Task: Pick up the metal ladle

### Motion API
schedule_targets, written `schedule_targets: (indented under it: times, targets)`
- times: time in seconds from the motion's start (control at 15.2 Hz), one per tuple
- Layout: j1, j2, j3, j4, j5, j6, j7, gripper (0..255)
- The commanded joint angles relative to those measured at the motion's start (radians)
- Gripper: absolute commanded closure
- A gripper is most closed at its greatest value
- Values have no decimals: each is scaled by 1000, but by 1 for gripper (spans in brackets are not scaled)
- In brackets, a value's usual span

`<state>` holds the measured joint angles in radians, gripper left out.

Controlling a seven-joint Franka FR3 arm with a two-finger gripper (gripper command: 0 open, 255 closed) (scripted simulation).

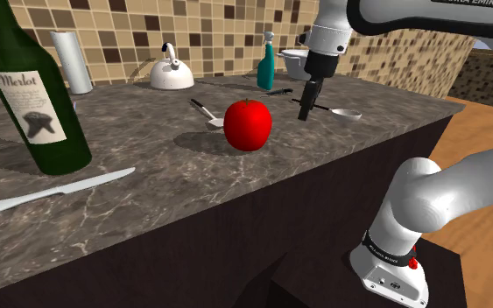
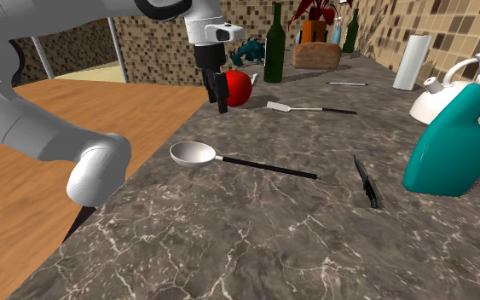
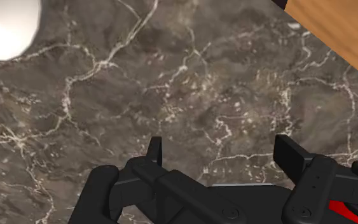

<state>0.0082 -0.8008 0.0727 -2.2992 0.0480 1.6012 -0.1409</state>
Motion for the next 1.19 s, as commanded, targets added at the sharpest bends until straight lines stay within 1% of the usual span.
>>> schedule_targets:
  times: [0.0, 0.53, 1.12]
  targets:
    - [0, 0, 0, 0, 0, 0, 0, 0]
    - [-129, 97, -131, 54, -42, 51, 45, 0]
    - [-257, 203, -283, 122, -66, 97, 94, 0]
